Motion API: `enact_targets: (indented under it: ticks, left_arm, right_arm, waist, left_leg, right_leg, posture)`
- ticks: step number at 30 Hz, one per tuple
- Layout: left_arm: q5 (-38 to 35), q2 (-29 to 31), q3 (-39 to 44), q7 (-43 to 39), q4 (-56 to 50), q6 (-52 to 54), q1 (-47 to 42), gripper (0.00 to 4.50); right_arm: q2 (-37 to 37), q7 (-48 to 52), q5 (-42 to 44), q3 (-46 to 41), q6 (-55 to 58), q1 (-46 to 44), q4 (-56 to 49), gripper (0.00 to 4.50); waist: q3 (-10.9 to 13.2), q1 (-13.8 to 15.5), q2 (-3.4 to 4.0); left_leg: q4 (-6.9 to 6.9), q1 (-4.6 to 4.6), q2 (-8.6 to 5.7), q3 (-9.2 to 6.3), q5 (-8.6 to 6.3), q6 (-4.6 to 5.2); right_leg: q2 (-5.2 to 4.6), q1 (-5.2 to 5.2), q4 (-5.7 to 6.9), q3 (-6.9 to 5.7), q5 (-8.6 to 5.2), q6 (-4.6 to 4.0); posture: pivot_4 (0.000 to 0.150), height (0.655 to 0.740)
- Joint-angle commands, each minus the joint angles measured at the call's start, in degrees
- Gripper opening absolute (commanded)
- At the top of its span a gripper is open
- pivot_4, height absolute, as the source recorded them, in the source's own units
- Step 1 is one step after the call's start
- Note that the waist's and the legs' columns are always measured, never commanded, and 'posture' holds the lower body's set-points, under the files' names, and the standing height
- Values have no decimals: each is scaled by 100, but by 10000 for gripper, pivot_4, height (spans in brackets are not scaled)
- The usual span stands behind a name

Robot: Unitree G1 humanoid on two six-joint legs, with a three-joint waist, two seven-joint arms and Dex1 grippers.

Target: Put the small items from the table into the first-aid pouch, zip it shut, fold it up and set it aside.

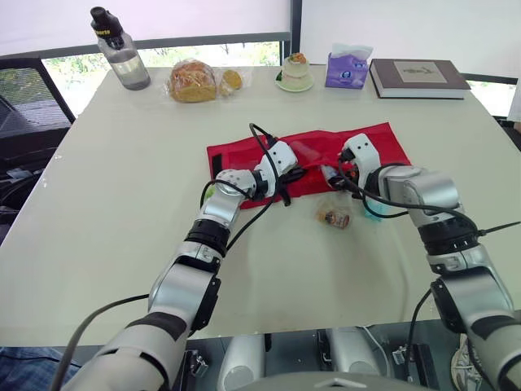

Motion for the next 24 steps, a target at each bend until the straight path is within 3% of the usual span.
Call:
enact_targets:
  ticks: [1, 24]
  left_arm:
    - [-67, -41, -55, -97, -243, -122, 27, 0]
    - [-28, -39, -39, 41, -88, -234, 3, 0]
  right_arm:
    - [63, -69, 28, -179, 76, -170, -111, 60]
    - [-63, -271, 97, -381, 787, -76, -439, 60]
  waist:
    - [0, -2, 0]
    - [0, -12, 1]
  left_leg:
    - [-2, -1, 0, 1, 0, 0]
    - [-7, -2, -1, 2, 0, 0]
  right_leg:
    - [0, -2, -1, 1, 0, 0]
    - [-1, -7, 2, 2, 0, 0]
  posture:
    - [1500, 7400]
    - [1500, 7400]
